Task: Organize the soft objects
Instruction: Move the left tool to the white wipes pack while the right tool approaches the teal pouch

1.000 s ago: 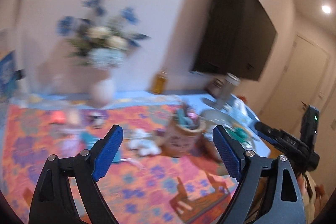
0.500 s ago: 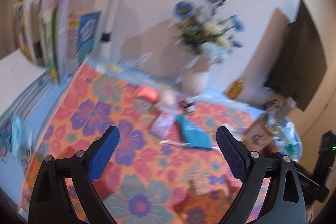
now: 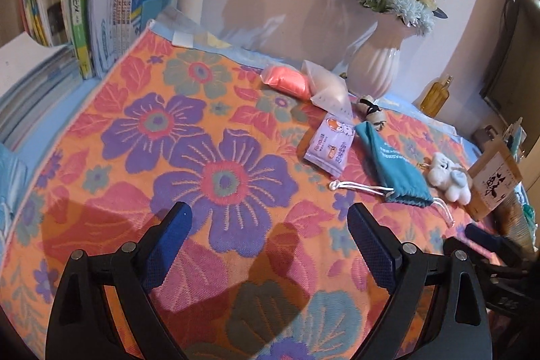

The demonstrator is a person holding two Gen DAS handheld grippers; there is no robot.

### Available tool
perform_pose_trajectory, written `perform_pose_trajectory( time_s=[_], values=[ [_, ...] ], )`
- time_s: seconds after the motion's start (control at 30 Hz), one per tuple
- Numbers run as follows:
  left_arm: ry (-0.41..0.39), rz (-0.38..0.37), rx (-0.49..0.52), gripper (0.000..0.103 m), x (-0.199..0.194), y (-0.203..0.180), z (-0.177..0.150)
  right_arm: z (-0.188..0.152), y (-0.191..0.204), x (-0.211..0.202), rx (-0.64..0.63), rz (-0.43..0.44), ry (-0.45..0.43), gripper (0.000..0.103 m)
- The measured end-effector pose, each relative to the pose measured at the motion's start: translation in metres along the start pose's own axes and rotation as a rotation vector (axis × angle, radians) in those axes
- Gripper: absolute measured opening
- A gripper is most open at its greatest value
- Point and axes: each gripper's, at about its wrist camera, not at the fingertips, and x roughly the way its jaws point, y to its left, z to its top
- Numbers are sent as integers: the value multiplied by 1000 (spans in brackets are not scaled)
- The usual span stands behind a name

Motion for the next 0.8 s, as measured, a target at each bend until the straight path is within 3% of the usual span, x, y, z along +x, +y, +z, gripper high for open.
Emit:
perform_pose_trajectory(
  time_s=[0.23, 0.4, 0.67, 0.8],
  values=[
    [17, 34, 49, 93, 5, -11, -5, -4, -16, 11, 75, 37, 15, 79],
    [49, 51, 105, 93, 11, -20, -7, -5, -10, 15, 52, 46, 43, 81],
    [90, 41, 63, 93, 15, -12, -6, -6, -16, 14, 77, 103, 41, 83],
    [131, 23, 61, 93, 12, -14, 0, -4, -19, 11, 95, 126, 91, 83]
  ],
)
